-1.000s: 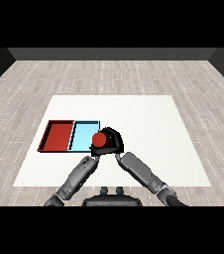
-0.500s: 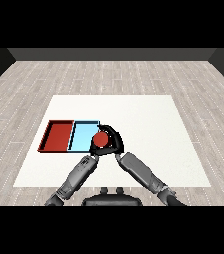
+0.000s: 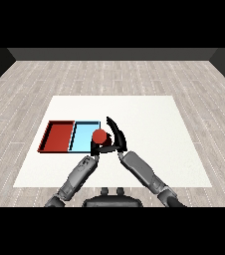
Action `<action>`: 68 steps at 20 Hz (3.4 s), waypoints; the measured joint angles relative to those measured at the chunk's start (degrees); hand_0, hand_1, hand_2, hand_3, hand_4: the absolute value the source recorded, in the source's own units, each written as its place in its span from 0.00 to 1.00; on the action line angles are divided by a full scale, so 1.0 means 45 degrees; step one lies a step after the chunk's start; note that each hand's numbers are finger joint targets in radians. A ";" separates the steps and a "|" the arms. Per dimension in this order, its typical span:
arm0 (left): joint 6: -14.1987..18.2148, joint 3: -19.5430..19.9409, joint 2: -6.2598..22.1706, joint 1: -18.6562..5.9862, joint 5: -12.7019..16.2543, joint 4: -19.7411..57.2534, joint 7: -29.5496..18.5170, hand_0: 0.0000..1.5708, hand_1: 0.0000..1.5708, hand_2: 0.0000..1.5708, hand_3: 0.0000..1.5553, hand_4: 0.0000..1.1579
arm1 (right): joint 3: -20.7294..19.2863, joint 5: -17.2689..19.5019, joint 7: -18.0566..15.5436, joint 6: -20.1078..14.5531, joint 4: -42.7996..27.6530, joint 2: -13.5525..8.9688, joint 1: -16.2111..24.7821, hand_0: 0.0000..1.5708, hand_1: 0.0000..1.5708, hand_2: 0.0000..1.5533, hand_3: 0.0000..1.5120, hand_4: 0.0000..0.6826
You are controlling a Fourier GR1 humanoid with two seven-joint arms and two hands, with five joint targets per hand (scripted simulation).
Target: Pick the red can and put it in the red box
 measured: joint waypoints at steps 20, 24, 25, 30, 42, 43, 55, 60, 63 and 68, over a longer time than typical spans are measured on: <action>-0.0356 0.2078 0.3242 0.0352 -0.1221 -0.0528 0.0680 1.00 1.00 0.99 0.94 0.97 | -0.3384 -0.0429 -0.0311 0.1664 -0.5607 -0.3585 0.5718 0.00 0.00 0.00 0.00 0.00; -0.0895 0.3146 0.4511 0.0322 -0.1109 0.0386 0.0846 1.00 1.00 0.99 0.94 0.94 | -0.3955 -0.0537 -0.0441 0.1932 -0.5395 -0.3920 0.6246 0.00 0.00 0.00 0.00 0.00; -0.1086 0.3434 0.4598 0.0137 -0.1039 0.0974 0.0678 1.00 1.00 1.00 0.96 0.97 | -0.4060 -0.0552 -0.0604 0.2017 -0.5354 -0.3932 0.6484 0.00 0.00 0.00 0.00 0.00; -0.1842 0.4367 0.5419 -0.0662 -0.1092 0.3287 0.0699 1.00 1.00 0.99 0.95 0.95 | -0.4691 -0.0449 -0.0241 0.2087 -0.4893 -0.4258 0.6486 0.00 0.00 0.00 0.00 0.00; -0.1999 0.5202 0.5309 -0.4038 -0.2188 1.1173 0.0663 0.44 0.44 0.46 0.32 0.64 | -0.5325 -0.0427 -0.0461 0.2470 -0.2622 -0.3809 0.5468 0.00 0.00 0.00 0.00 0.00; -0.1852 0.5133 0.5189 -0.4250 -0.2328 1.1647 0.0984 0.41 0.41 0.45 0.00 0.56 | -0.5376 -0.0446 -0.0523 0.2529 -0.2482 -0.3804 0.5459 0.00 0.00 0.00 0.00 0.00; -0.2700 0.5750 0.5565 -0.4357 -0.2141 1.4408 0.2448 0.00 0.00 0.00 0.00 0.00 | -0.5712 -0.0466 -0.1092 0.2856 -0.1120 -0.3376 0.4661 0.00 0.00 0.00 0.00 0.00; -0.3424 0.5674 0.5902 -0.4480 -0.2285 1.4627 0.2818 0.00 0.00 0.00 0.00 0.00 | -0.5809 -0.0484 -0.1060 0.2897 -0.1293 -0.3311 0.4665 0.00 0.00 0.00 0.00 0.00; -0.3124 0.5557 0.5823 -0.4696 -0.2452 1.4586 0.2932 0.00 0.00 0.00 0.00 0.00 | -0.6006 -0.0640 -0.1215 0.3131 -0.1266 -0.3283 0.4705 0.00 0.00 0.00 0.00 0.00; -0.3325 0.6292 0.6073 -0.4694 -0.1784 1.3544 0.1177 0.74 0.74 0.72 0.00 0.00 | -0.6126 -0.0726 -0.1447 0.3400 -0.1258 -0.3217 0.4732 0.00 0.00 0.00 0.00 0.00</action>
